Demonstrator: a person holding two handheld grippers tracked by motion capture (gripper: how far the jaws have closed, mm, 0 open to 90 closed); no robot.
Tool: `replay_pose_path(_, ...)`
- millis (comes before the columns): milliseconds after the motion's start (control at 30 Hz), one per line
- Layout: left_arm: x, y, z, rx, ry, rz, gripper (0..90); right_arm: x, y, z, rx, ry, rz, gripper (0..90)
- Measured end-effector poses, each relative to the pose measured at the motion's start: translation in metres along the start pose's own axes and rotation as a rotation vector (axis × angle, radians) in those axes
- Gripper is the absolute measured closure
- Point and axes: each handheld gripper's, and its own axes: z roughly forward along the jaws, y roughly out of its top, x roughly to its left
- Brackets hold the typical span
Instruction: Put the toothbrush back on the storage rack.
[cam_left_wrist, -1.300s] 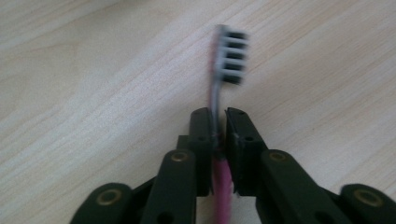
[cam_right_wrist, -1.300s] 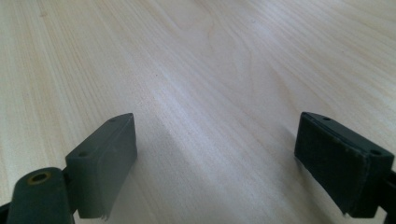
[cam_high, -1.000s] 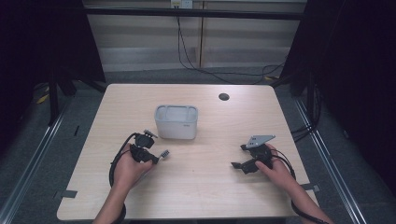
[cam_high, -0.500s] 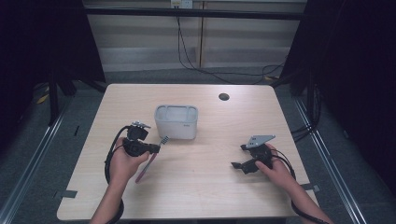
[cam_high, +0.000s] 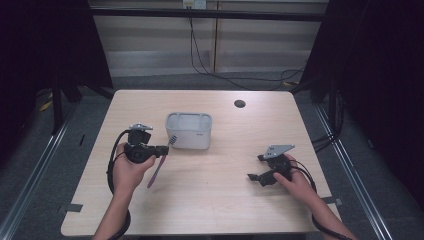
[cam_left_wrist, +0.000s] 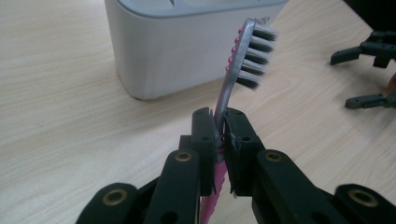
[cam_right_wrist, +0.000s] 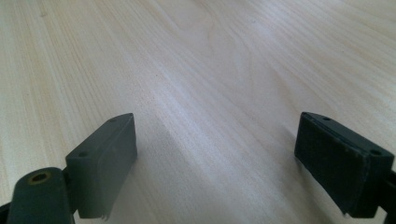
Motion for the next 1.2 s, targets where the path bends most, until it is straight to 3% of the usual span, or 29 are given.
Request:
replay_pose_path(567,0.003,0.010,-0.018,-0.159,0.007,-0.021,83.3,0.000,0.000,0.000,0.000,0.000,-0.001,12.5)
replay_pose_path(967,0.001,0.020,-0.023,-0.211,0.003,-0.014,83.3,0.000,0.000,0.000,-0.001,0.000,0.001,12.5)
replay_pose_path(1200,0.001,0.026,-0.027,-0.250,0.021,-0.017,83.3,0.000,0.000,0.000,-0.001,-0.001,0.001,12.5)
